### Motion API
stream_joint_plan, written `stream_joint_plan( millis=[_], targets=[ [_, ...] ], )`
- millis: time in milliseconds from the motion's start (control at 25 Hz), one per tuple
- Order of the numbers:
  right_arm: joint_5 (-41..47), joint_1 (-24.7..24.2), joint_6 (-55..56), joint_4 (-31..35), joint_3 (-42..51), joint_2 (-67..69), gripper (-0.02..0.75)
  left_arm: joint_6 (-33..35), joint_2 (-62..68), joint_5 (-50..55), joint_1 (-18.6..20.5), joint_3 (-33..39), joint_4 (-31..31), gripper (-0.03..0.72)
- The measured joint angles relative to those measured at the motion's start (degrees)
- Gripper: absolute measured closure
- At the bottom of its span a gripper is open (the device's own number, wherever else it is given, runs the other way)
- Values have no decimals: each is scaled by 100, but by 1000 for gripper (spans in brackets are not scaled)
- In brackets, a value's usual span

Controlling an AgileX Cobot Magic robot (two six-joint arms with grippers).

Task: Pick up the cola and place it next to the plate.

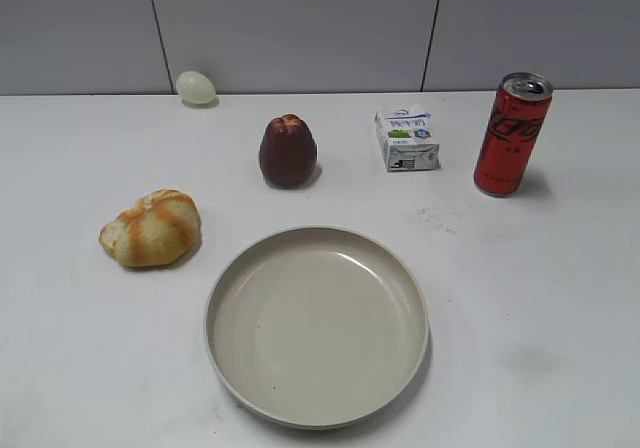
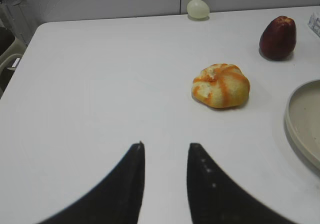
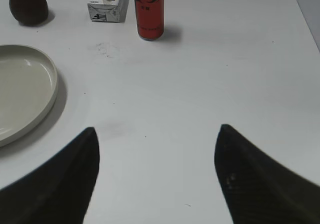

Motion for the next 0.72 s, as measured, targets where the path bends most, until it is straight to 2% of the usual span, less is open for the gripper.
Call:
stream_joint_plan(
  millis=[80, 240, 440, 720],
  targets=[
    [-120, 0, 0, -13, -61, 35, 164, 0, 0, 0, 0, 0, 0, 457],
    [-910, 0, 0, -18, -194, 641, 164, 0, 0, 0, 0, 0, 0, 457],
    [-1605, 0, 305, -7, -592, 2141, 164, 0, 0, 0, 0, 0, 0, 457],
    [-1497, 0, 393, 416, -1904, 4649, 108, 0, 0, 0, 0, 0, 0, 457]
  ],
)
